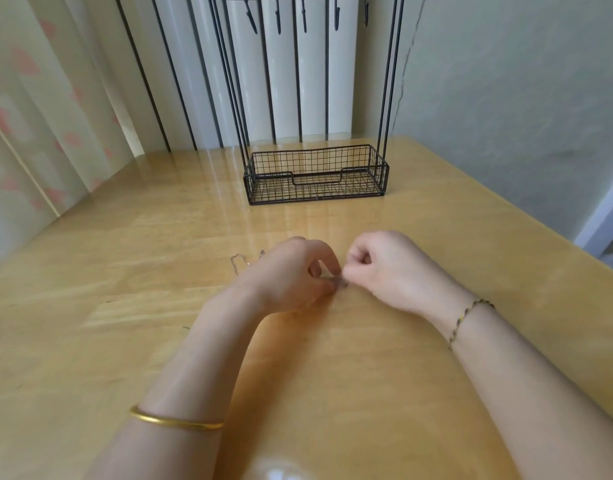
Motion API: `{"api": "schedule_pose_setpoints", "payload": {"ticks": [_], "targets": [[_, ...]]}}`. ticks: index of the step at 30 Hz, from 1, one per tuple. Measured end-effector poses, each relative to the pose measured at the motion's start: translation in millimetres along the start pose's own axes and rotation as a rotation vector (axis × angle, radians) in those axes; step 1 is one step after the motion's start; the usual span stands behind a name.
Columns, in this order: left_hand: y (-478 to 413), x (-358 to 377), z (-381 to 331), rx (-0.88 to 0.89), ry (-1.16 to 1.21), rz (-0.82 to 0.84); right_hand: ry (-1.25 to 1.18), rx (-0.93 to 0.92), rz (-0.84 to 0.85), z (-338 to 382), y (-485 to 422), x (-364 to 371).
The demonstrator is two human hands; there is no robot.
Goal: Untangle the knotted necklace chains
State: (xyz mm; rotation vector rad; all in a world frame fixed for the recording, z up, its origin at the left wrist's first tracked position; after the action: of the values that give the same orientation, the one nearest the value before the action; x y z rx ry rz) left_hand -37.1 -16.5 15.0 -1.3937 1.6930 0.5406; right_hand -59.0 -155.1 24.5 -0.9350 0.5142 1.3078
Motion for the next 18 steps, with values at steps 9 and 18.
{"api": "schedule_pose_setpoints", "payload": {"ticks": [9, 18], "targets": [[-3, -16, 3, -0.139, 0.432, -0.162, -0.800, 0.239, -0.034, -1, -6, -9], [0, -34, 1, -0.236, 0.703, -0.334, -0.757, 0.254, -0.077, -9, -9, -11]]}}
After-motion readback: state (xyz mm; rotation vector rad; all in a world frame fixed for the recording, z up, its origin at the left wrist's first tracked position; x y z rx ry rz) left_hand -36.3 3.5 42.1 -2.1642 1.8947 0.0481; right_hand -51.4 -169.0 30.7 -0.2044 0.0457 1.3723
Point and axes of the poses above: each hand's wrist, its own y-axis away from the middle knuckle, its own x-axis out of the palm, z = x × y, the point moved 2 cm from there along -y, towards the middle knuckle, and after that the axes turned 12 degrees about -z, right-handed, at the moved point
